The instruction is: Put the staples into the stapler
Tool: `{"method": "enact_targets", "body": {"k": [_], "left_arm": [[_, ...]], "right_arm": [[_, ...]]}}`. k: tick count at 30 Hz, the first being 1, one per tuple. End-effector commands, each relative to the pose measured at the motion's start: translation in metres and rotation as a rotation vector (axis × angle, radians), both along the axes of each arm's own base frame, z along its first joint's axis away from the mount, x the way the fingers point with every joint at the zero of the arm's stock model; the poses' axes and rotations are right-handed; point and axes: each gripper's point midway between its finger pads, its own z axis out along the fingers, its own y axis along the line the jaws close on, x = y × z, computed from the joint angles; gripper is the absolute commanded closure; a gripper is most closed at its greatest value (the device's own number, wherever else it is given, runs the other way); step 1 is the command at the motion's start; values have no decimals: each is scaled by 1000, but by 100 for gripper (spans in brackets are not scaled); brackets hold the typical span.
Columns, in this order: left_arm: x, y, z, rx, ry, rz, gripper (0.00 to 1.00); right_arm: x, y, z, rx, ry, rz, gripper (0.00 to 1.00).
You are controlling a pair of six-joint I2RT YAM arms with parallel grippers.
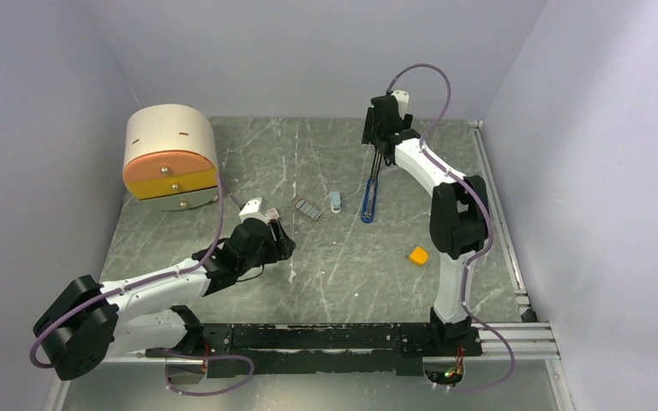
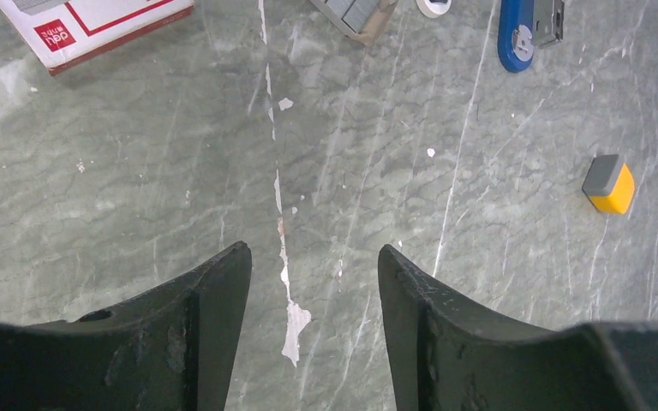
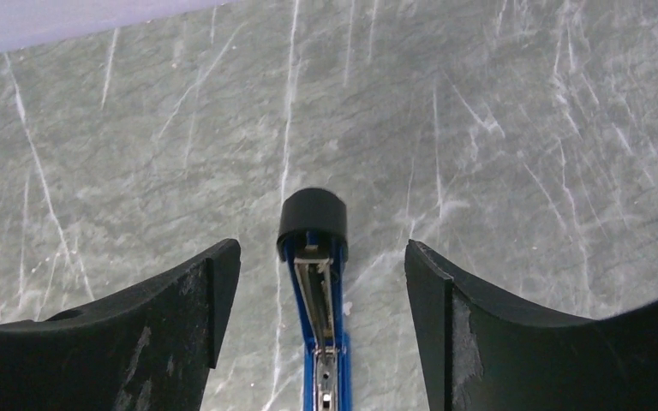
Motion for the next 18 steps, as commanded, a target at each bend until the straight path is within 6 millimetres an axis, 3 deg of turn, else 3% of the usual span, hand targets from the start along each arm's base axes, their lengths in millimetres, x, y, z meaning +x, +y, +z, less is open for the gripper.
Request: {"method": "enact_targets", "body": {"k": [1, 7, 12, 18], "left_arm": [[1, -11, 9, -40, -33, -47, 38], [1, -13, 8, -36, -28, -59, 37], [-1, -17, 8, -58, -21, -71, 31], [0, -34, 15, -90, -27, -136, 25]], "right_arm": [[14, -8, 4, -21, -15, 8, 27], [18, -3, -13, -23, 35, 34, 38], [15, -2, -20, -21, 63, 48, 55], [4, -1, -13, 17, 67, 31, 69]]}}
